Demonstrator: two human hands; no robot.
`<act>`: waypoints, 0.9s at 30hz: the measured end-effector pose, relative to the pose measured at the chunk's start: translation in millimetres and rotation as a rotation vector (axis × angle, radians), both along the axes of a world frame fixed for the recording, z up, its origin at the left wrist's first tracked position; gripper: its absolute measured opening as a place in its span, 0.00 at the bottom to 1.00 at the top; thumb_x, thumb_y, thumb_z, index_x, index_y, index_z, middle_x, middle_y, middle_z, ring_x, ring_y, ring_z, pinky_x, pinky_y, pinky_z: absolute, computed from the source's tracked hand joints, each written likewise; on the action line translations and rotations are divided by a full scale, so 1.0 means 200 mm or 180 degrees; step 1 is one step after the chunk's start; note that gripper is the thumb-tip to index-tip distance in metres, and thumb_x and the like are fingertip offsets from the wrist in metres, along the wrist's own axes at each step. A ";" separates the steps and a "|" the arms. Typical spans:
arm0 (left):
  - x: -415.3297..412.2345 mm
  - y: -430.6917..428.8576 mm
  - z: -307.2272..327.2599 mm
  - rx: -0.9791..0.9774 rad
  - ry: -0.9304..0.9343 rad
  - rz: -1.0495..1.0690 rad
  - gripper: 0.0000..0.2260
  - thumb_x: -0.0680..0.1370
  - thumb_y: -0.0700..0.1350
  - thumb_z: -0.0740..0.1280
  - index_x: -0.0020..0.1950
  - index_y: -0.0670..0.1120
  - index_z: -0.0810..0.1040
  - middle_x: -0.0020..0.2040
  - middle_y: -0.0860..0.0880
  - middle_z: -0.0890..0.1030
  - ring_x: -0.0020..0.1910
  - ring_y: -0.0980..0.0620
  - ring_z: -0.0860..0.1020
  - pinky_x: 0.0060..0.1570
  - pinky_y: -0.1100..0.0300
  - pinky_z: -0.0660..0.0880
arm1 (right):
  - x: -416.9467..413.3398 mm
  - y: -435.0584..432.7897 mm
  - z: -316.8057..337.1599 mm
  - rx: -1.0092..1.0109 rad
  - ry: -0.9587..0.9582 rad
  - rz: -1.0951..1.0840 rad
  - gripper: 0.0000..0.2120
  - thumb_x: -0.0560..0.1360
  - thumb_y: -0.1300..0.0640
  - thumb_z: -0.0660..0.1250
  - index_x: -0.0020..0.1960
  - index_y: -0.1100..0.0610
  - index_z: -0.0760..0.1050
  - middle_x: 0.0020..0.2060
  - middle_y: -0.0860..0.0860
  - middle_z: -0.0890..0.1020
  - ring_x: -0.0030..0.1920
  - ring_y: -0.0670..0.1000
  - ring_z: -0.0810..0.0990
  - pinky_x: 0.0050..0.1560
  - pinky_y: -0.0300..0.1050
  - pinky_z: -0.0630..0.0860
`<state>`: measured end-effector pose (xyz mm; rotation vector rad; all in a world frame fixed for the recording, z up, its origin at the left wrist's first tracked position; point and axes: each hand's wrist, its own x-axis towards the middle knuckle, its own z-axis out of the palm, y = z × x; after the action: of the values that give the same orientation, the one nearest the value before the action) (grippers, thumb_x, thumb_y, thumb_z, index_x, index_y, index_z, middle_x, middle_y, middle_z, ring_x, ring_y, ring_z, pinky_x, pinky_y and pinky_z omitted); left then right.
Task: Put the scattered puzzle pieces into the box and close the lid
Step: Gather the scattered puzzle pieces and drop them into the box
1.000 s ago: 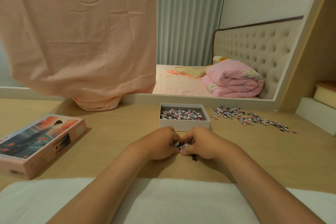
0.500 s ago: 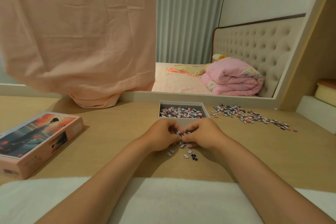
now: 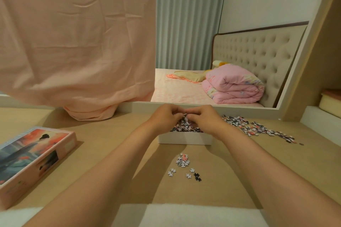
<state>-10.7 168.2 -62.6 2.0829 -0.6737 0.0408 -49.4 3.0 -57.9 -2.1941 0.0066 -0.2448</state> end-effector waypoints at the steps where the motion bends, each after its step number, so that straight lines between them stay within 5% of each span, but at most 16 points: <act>1: 0.01 0.00 -0.01 0.0200 -0.0095 -0.0016 0.10 0.81 0.42 0.63 0.54 0.48 0.84 0.36 0.49 0.82 0.33 0.55 0.74 0.37 0.60 0.72 | 0.01 -0.01 -0.01 -0.0226 0.0097 0.0113 0.14 0.79 0.59 0.65 0.52 0.41 0.84 0.48 0.57 0.86 0.43 0.53 0.80 0.52 0.53 0.79; 4: 0.01 0.02 -0.04 0.0456 -0.0135 -0.0083 0.12 0.82 0.42 0.62 0.62 0.48 0.81 0.51 0.50 0.84 0.47 0.56 0.78 0.50 0.61 0.73 | 0.00 -0.05 -0.03 -0.0427 0.0229 0.0271 0.16 0.82 0.60 0.62 0.65 0.48 0.79 0.62 0.49 0.82 0.62 0.50 0.78 0.66 0.49 0.72; 7: -0.01 0.05 -0.07 0.0528 -0.0316 -0.0034 0.13 0.81 0.41 0.63 0.62 0.49 0.81 0.59 0.53 0.82 0.57 0.57 0.78 0.58 0.62 0.72 | -0.03 -0.07 -0.04 -0.0375 0.0101 0.0138 0.15 0.82 0.61 0.63 0.67 0.53 0.78 0.61 0.49 0.82 0.59 0.47 0.78 0.62 0.44 0.72; 10: -0.07 0.08 -0.08 0.0460 -0.0716 0.0117 0.11 0.80 0.40 0.65 0.58 0.50 0.83 0.54 0.54 0.83 0.52 0.57 0.79 0.54 0.65 0.72 | -0.08 -0.08 -0.03 -0.0362 -0.0154 0.0020 0.14 0.80 0.62 0.64 0.58 0.48 0.82 0.52 0.48 0.85 0.43 0.42 0.78 0.50 0.44 0.74; 13: -0.16 0.12 -0.09 0.0577 -0.0852 0.0005 0.09 0.78 0.42 0.67 0.55 0.52 0.84 0.48 0.59 0.81 0.45 0.60 0.78 0.47 0.68 0.71 | -0.18 -0.06 -0.02 -0.0481 -0.0190 0.0130 0.13 0.78 0.60 0.66 0.48 0.43 0.83 0.44 0.49 0.86 0.42 0.48 0.83 0.48 0.45 0.79; 16: -0.25 0.18 -0.10 0.1156 -0.0611 -0.0267 0.09 0.75 0.48 0.68 0.54 0.55 0.83 0.48 0.60 0.81 0.42 0.63 0.77 0.44 0.67 0.70 | -0.27 -0.03 -0.07 -0.0927 0.0205 0.0488 0.10 0.78 0.57 0.68 0.55 0.46 0.84 0.49 0.44 0.86 0.45 0.44 0.83 0.47 0.39 0.77; 20: -0.34 0.27 -0.13 0.2122 -0.0337 -0.0405 0.20 0.69 0.60 0.74 0.59 0.57 0.81 0.50 0.61 0.78 0.45 0.62 0.76 0.50 0.63 0.74 | -0.32 0.02 -0.21 -0.1944 0.0391 0.0948 0.14 0.82 0.59 0.59 0.63 0.55 0.79 0.62 0.50 0.77 0.65 0.51 0.71 0.66 0.48 0.69; 23: -0.36 0.31 -0.16 0.2079 -0.0413 -0.0405 0.19 0.69 0.59 0.75 0.59 0.59 0.81 0.48 0.60 0.77 0.43 0.62 0.75 0.46 0.66 0.73 | -0.34 0.06 -0.24 -0.2137 0.0364 0.1149 0.19 0.81 0.65 0.56 0.66 0.53 0.78 0.61 0.49 0.74 0.64 0.50 0.66 0.68 0.45 0.64; 27: -0.34 0.28 -0.21 0.1570 -0.0474 -0.0433 0.18 0.71 0.55 0.75 0.59 0.57 0.80 0.45 0.59 0.78 0.41 0.61 0.75 0.43 0.66 0.72 | -0.37 0.04 -0.19 -0.1834 0.0421 0.1168 0.22 0.80 0.67 0.57 0.64 0.50 0.80 0.56 0.45 0.77 0.59 0.46 0.75 0.62 0.39 0.70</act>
<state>-79.4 223.4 -104.5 2.5146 -0.9926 -0.0532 -123.7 10.8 -96.4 -2.7209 -0.4379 0.1256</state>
